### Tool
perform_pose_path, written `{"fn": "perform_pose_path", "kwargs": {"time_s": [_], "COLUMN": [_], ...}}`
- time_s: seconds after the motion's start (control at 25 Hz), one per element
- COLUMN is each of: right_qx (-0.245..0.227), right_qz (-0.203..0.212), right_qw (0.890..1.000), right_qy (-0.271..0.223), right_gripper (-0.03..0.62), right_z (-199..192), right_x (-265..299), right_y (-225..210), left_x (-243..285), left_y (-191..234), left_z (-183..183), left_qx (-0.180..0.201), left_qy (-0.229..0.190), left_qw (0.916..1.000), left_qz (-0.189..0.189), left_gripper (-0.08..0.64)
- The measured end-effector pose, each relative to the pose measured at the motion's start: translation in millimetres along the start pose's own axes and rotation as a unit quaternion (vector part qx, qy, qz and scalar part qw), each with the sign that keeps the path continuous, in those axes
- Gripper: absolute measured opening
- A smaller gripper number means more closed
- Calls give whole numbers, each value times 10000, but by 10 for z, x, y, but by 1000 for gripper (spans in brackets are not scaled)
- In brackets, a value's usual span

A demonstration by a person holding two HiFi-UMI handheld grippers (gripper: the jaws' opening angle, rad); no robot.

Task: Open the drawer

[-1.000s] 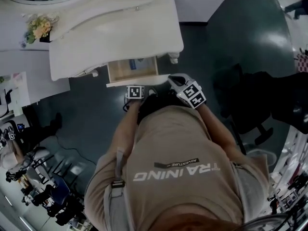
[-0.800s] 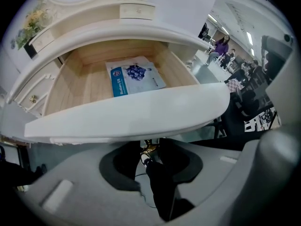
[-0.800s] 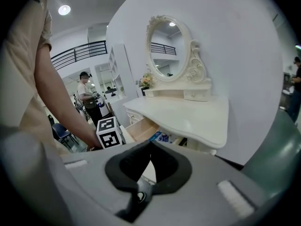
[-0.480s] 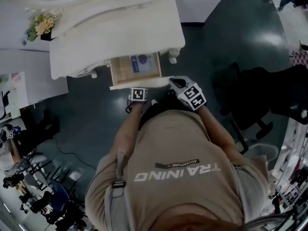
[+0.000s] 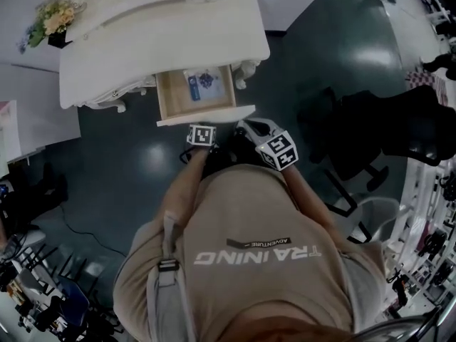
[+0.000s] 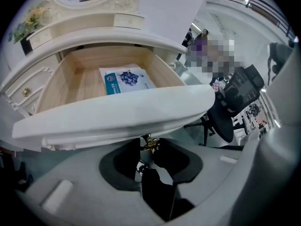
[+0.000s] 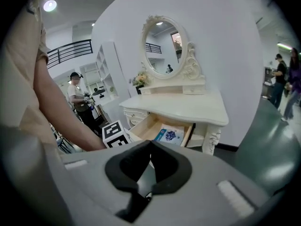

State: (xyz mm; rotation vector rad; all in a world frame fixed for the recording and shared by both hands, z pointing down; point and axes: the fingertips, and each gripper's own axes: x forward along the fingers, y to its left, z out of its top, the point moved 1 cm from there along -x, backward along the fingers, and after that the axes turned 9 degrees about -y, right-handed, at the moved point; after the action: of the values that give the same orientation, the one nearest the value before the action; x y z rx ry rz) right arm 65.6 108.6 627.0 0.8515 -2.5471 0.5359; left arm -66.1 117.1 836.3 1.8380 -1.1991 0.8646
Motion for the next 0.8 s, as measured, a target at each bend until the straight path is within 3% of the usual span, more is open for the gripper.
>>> {"fn": "perform_pose_path", "kwargs": {"time_s": [0.16,0.32,0.48,0.6,0.8], "right_qx": [0,-124,-276,-470,-439], "right_qz": [51,68,117,138,266], "right_qw": [10000,9999,9995,9988,9986], "right_qy": [52,-27,-74,-36,130], "right_gripper": [3,3,3,3,3], "right_z": [-33,23,79,71,-96], "right_x": [-74,-117,-217,-309,-311], "right_y": [143,70,-14,-136,-330], "left_x": [-61,-140,-278,-324,-379], "left_y": [-9,-15,-70,-107,-312], "left_z": [-29,-35,-207,-260,-69], "left_qx": [8,21,-617,-840,-251], "left_qy": [97,-64,-227,-300,-383], "left_qw": [10000,10000,9978,9959,9989], "left_qz": [2,-2,-14,148,-31], "left_gripper": [129,129,111,84,70]}}
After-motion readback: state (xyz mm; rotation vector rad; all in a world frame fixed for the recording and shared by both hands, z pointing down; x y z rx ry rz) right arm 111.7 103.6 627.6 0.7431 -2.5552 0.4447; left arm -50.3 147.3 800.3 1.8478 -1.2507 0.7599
